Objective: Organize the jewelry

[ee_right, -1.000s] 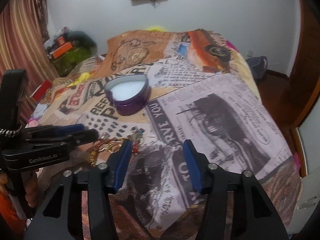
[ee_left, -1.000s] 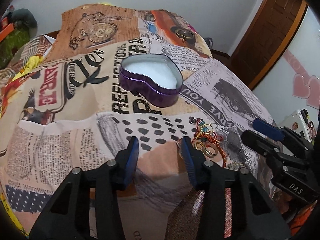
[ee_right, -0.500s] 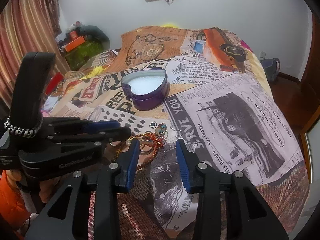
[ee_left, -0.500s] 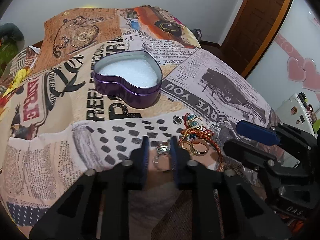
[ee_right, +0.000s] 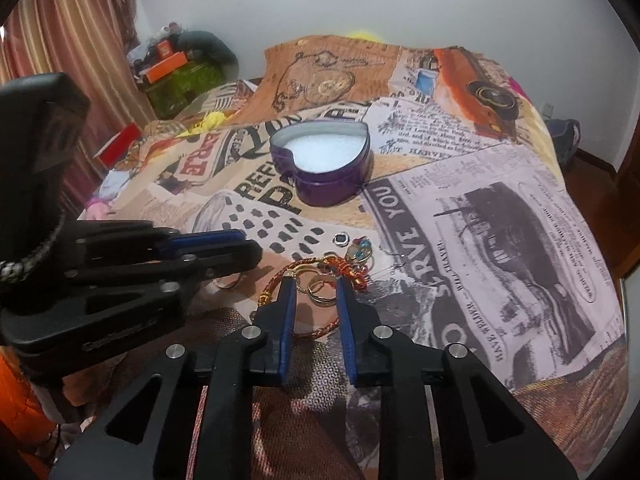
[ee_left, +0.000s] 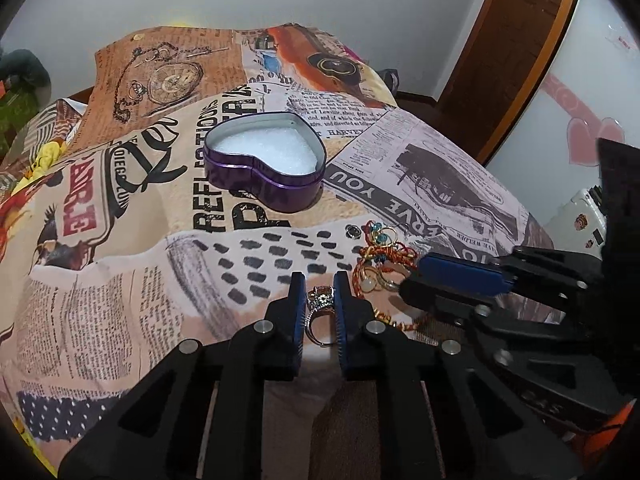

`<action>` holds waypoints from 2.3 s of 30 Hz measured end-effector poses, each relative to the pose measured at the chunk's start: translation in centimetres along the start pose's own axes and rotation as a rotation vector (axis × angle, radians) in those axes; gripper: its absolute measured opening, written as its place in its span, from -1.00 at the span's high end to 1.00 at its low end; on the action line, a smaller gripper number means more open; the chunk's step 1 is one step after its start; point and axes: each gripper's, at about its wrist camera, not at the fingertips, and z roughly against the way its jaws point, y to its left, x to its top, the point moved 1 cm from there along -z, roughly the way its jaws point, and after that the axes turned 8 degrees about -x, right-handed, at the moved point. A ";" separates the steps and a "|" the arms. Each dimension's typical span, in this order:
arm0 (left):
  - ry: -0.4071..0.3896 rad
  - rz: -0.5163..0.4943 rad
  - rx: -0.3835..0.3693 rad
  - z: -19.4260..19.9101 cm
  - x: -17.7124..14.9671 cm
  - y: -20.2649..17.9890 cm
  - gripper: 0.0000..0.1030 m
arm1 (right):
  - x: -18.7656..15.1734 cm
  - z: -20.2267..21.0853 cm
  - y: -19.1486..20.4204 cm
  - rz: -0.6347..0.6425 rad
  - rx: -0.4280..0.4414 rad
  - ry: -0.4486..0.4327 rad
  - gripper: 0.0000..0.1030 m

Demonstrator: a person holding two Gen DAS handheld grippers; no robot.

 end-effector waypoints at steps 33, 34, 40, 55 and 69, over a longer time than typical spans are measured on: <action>-0.009 0.031 -0.025 -0.3 -0.5 0.8 0.75 | 0.7 -2.0 -0.4 0.009 -0.047 0.035 0.77; -0.013 0.032 -0.023 -0.2 -0.5 0.8 0.75 | 0.8 -1.8 -0.5 0.004 -0.046 0.030 0.88; -0.041 0.024 -0.014 0.9 -0.4 0.3 0.75 | 0.9 -0.6 -0.6 -0.003 -0.061 0.011 0.90; -0.078 0.029 -0.005 2.5 -0.9 0.4 0.75 | 1.1 -2.8 -0.7 -0.055 -0.014 0.131 0.70; -0.088 0.059 -0.008 2.8 -1.6 1.4 0.75 | 1.7 -3.8 -0.4 0.002 -0.089 0.099 0.39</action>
